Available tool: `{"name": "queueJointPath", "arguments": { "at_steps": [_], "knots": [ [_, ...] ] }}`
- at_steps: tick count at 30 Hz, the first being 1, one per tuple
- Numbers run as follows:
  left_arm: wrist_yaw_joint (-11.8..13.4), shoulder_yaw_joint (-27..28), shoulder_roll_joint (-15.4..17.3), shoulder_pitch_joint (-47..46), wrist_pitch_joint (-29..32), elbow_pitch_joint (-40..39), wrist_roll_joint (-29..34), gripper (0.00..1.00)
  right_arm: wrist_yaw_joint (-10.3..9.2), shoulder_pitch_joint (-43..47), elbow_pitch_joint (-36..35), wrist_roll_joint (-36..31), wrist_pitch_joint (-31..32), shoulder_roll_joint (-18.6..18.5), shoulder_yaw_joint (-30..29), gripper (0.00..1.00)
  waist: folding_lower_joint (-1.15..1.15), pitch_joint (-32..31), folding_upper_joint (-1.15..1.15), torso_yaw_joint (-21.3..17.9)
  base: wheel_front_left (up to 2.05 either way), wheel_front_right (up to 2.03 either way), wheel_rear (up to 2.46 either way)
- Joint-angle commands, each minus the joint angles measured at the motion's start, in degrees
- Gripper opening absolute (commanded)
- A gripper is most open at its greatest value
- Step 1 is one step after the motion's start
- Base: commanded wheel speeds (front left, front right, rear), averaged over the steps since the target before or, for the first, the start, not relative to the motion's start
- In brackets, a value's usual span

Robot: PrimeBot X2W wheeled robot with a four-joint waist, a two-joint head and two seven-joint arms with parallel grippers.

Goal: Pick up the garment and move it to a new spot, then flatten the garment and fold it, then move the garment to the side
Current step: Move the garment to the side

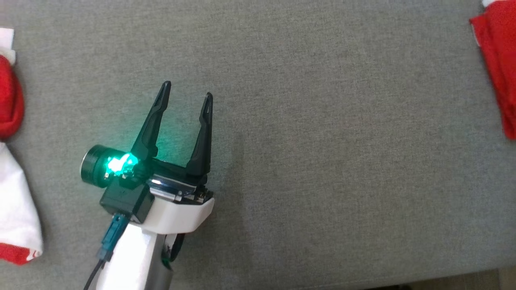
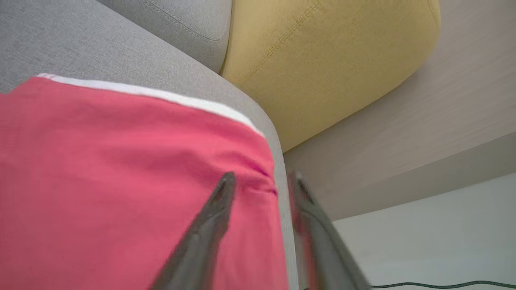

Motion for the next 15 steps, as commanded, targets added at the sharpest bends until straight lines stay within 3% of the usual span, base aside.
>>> {"name": "queueJointPath", "arguments": {
  "at_steps": [1, 5, 15],
  "knots": [
    [0.33, 1.53, 0.04, -0.11, -0.12, -1.61, 0.03, 1.0, -0.04, 0.8, -1.35, -1.05, -0.85, -1.32, -0.42, 1.0, 0.0, -0.92, 0.0, 0.35, 0.0, 0.0, 0.0],
    [0.76, 1.58, 0.04, 0.45, -0.12, -1.24, -0.24, 1.0, -0.04, 1.14, -0.39, -3.37, -2.59, 0.22, 0.03, 1.0, 0.0, -3.25, 0.0, 0.87, 0.0, 0.0, 0.0],
    [2.3, 2.0, 0.04, 3.89, -0.12, -0.32, -0.84, 1.0, -0.04, 1.0, 1.64, -2.29, -8.45, 10.17, 8.38, 1.0, 0.0, -10.55, 0.0, 1.38, 0.0, 0.0, 0.0]
  ]
}}
